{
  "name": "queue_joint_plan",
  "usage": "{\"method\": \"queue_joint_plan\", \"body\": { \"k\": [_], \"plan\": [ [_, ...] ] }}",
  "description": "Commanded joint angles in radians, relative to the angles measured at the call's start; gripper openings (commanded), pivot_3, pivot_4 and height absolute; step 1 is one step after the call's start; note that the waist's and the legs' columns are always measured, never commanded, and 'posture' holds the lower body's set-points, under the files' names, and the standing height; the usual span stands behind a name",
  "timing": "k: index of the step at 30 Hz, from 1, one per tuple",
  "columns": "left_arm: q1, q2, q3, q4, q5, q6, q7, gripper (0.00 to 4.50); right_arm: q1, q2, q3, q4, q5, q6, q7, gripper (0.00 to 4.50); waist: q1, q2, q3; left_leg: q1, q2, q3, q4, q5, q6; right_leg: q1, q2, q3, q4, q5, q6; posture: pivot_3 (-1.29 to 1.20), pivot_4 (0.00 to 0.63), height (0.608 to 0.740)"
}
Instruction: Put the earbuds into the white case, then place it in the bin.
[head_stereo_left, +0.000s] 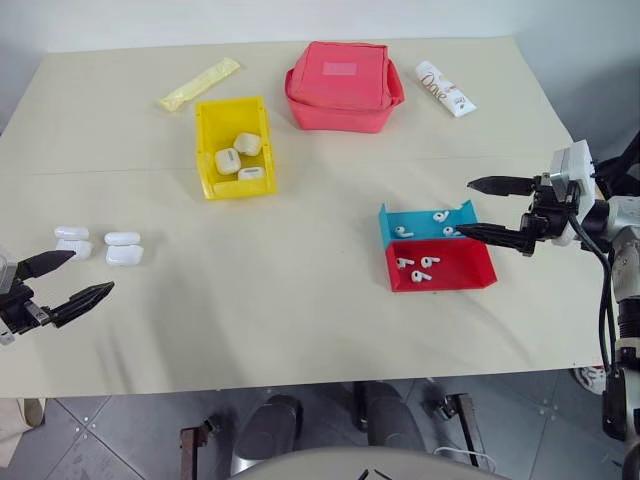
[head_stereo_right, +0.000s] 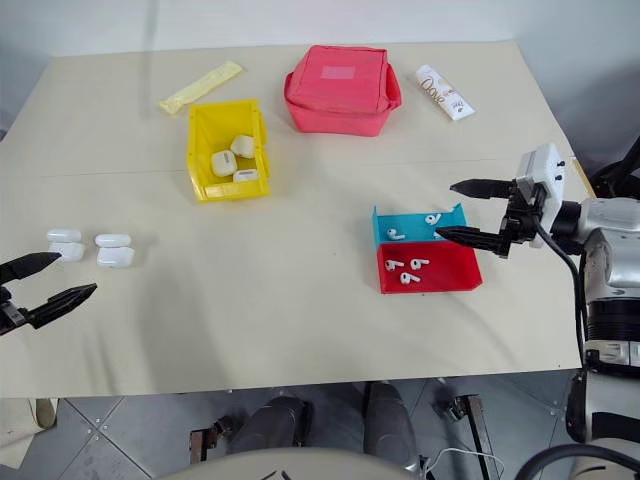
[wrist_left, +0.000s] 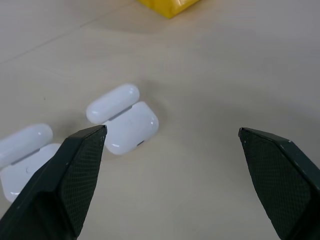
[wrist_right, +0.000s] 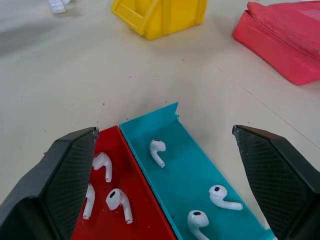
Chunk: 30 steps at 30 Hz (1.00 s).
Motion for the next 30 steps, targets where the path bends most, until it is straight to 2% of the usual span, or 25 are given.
{"method": "queue_joint_plan", "body": {
  "k": [1, 4, 8, 11, 15, 20, 25, 30],
  "plan": [
    [-0.003, 0.007, 0.043, -0.034, -0.025, 0.011, 0.010, 4.49, -0.022, 0.000, -0.011, -0.011, 0.008, -0.011, 0.007, 4.50, 0.000, 0.000, 0.000, 0.000, 0.000, 0.000, 0.000, 0.000, 0.000, 0.000, 0.000, 0.000, 0.000, 0.000, 0.000, 0.00, 0.150, 0.740],
    [0.001, 0.006, 0.032, -0.067, -0.003, 0.047, 0.063, 4.49, -0.023, 0.010, -0.010, -0.019, 0.012, -0.005, 0.003, 4.50, 0.000, 0.000, 0.000, 0.000, 0.000, 0.000, 0.000, 0.000, 0.000, 0.000, 0.000, 0.000, 0.000, 0.000, 0.000, 0.00, 0.150, 0.740],
    [0.056, -0.010, 0.103, -0.145, -0.051, 0.114, 0.068, 4.49, -0.040, 0.022, 0.002, 0.001, 0.002, -0.012, 0.009, 4.50, -0.002, 0.000, 0.000, 0.000, 0.000, 0.000, 0.000, 0.000, 0.000, 0.000, 0.001, 0.001, 0.000, 0.000, 0.000, 0.00, 0.150, 0.740],
    [0.157, -0.027, 0.204, -0.213, -0.096, 0.200, 0.051, 4.49, -0.055, 0.030, 0.009, 0.013, -0.001, -0.023, 0.018, 4.50, -0.015, 0.000, 0.000, 0.000, 0.002, 0.002, 0.000, -0.001, 0.000, -0.001, 0.001, 0.002, 0.000, 0.000, 0.000, 0.00, 0.150, 0.740],
    [0.376, -0.083, 0.330, -0.290, -0.071, 0.251, 0.028, 4.49, -0.078, 0.042, 0.024, 0.040, -0.015, -0.047, 0.038, 4.50, -0.024, 0.000, 0.000, 0.001, 0.003, 0.004, -0.001, -0.002, 0.001, 0.000, 0.002, 0.002, -0.001, 0.000, -0.001, 0.00, 0.150, 0.740],
    [0.564, -0.216, 0.405, -0.363, -0.074, 0.252, 0.038, 4.49, -0.073, 0.061, 0.027, 0.014, -0.013, -0.044, 0.026, 4.50, -0.021, 0.000, 0.001, 0.001, 0.003, 0.005, 0.000, -0.004, 0.002, 0.001, 0.002, 0.003, -0.004, 0.000, -0.001, 0.00, 0.150, 0.740],
    [0.595, -0.266, 0.424, -0.377, -0.084, 0.235, 0.059, 4.49, -0.098, 0.083, 0.046, 0.019, -0.014, -0.041, 0.047, 4.50, 0.001, -0.001, 0.001, 0.001, 0.003, 0.005, 0.001, -0.005, 0.002, 0.001, 0.001, 0.002, -0.007, 0.000, -0.001, 0.00, 0.150, 0.740],
    [0.540, -0.236, 0.411, -0.433, -0.070, 0.229, 0.130, 4.49, -0.144, 0.105, 0.066, 0.048, -0.030, -0.053, 0.060, 4.50, 0.004, -0.001, 0.001, 0.001, 0.003, 0.005, 0.001, -0.005, 0.002, 0.001, 0.001, 0.002, -0.007, 0.000, -0.002, 0.00, 0.150, 0.740]
  ]
}}
